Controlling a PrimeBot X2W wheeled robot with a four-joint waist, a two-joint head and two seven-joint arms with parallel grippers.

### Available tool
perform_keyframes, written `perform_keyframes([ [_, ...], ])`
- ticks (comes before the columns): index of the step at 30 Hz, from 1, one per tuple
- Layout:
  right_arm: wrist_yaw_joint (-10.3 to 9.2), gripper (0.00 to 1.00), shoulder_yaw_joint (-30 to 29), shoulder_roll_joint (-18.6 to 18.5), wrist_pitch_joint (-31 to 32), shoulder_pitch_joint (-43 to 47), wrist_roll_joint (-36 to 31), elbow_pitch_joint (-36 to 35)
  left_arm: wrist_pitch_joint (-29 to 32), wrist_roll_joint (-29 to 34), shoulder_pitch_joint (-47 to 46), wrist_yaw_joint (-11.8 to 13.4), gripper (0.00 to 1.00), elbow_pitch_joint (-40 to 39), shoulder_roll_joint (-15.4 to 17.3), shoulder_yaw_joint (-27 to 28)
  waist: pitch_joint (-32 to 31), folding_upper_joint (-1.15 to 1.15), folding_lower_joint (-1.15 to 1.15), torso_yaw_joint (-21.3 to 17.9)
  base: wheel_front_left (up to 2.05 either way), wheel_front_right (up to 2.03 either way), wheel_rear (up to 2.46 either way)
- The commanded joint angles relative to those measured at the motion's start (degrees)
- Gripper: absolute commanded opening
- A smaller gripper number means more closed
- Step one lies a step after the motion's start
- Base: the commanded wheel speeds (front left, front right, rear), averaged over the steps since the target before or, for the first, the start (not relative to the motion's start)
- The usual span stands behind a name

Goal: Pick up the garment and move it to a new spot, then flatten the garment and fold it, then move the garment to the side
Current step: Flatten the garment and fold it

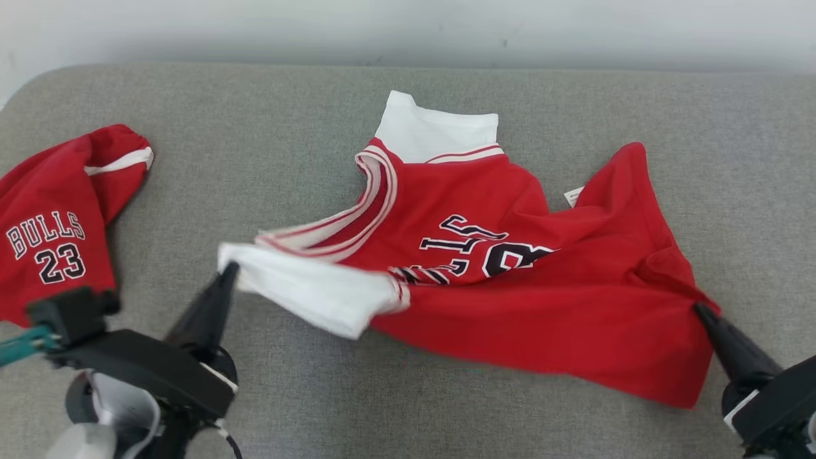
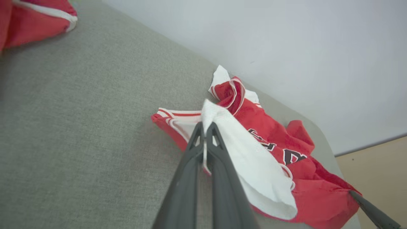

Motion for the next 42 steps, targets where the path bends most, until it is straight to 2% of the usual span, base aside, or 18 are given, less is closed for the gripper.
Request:
perform_keyframes([
  [1,-0.04,0.0,-0.4,-0.2,-1.0,-1.2,1.4,-0.4,-1.1,-0.9,0.6,0.1,0.0,-1.4,-0.2,1.2,-0.4,0.0,0.0,-0.2,0.0,0.0,0.0],
  [5,-0.04,0.0,-0.5,-0.2,-3.1,-2.7,4.5,-1.6,-4.1,-3.0,1.1,0.2,0.0,-5.6,-2.1,4.4,-1.3,0.0,0.0,-0.3,0.0,0.0,0.0],
  [11,-0.03,0.0,0.8,-0.2,-4.8,-7.4,7.9,-3.4,-4.4,-5.8,-2.1,-1.6,0.0,-8.4,-4.4,5.5,-2.5,0.0,0.0,-0.4,0.0,0.0,0.0],
  [14,-0.03,0.0,1.0,-0.2,-5.2,-9.7,8.7,-3.9,-3.8,-6.3,-3.9,-1.9,0.0,-8.1,-4.7,5.6,-2.9,0.0,0.0,-0.5,0.0,0.0,0.0],
  [16,-0.03,0.0,1.1,-0.2,-5.2,-14.3,10.8,-3.8,-3.1,-6.9,-8.0,-1.9,0.0,-7.3,-5.6,5.9,-2.9,0.0,0.0,-0.8,0.0,0.0,0.0],
  [19,-0.04,0.0,1.3,-0.2,-4.0,-17.8,10.5,-3.1,-2.4,-6.5,-11.1,-1.5,0.0,-6.0,-6.0,5.9,-2.8,0.0,0.0,-1.2,0.0,0.0,0.0],
  [21,-0.03,0.0,1.5,-0.2,-2.3,-21.9,10.0,-1.5,-2.2,-7.0,-14.7,-1.2,0.0,-3.9,-7.4,6.1,-2.4,0.0,0.0,-1.6,0.0,0.0,0.0],
  [23,-0.03,0.0,1.2,-0.2,-0.7,-26.2,9.7,1.6,-2.4,-6.7,-18.6,-1.1,0.0,-0.5,-8.8,6.2,-1.8,0.0,0.0,-1.9,0.0,0.0,0.0],
  [27,-0.03,0.0,1.5,-0.2,4.4,-38.2,3.9,10.5,-3.6,-5.3,-29.2,-0.9,0.0,10.1,-12.8,5.6,0.4,0.0,0.0,-2.8,0.0,0.0,0.0],
  [30,-0.03,0.0,1.3,-0.2,4.7,-46.7,2.6,17.7,-5.3,-5.7,-35.8,-1.3,0.0,17.1,-15.5,7.0,1.8,0.0,0.0,-3.6,0.0,0.0,0.0],
  [32,-0.03,0.0,1.2,-0.2,3.3,-52.5,4.1,23.7,-6.6,-5.9,-40.0,-1.7,0.0,21.6,-17.0,8.0,2.5,0.0,0.0,-4.2,0.0,0.0,0.0],
  [34,-0.03,0.0,0.4,-0.2,0.1,-58.5,3.3,30.1,-7.8,-5.5,-44.0,-2.5,0.0,26.0,-17.8,8.7,3.2,0.0,0.0,-4.7,0.0,0.0,0.0],
  [36,-0.03,0.0,-0.9,-0.2,-4.6,-65.1,5.5,37.2,-9.6,-6.3,-48.0,-3.6,0.0,29.5,-18.9,10.0,3.9,0.0,0.0,-5.2,0.0,0.0,0.0],
  [38,-0.02,0.0,-0.3,-0.1,-9.7,-70.8,4.9,43.0,-11.3,-7.1,-51.5,-5.6,0.0,32.5,-19.7,11.0,4.3,0.0,0.0,-5.5,0.0,0.0,0.0],
  [42,-0.02,0.0,0.3,-0.2,-20.1,-79.7,2.9,51.4,-15.1,-6.2,-57.2,-8.2,0.0,37.6,-20.3,11.8,4.4,0.0,0.0,-5.9,0.0,0.0,0.0],
])
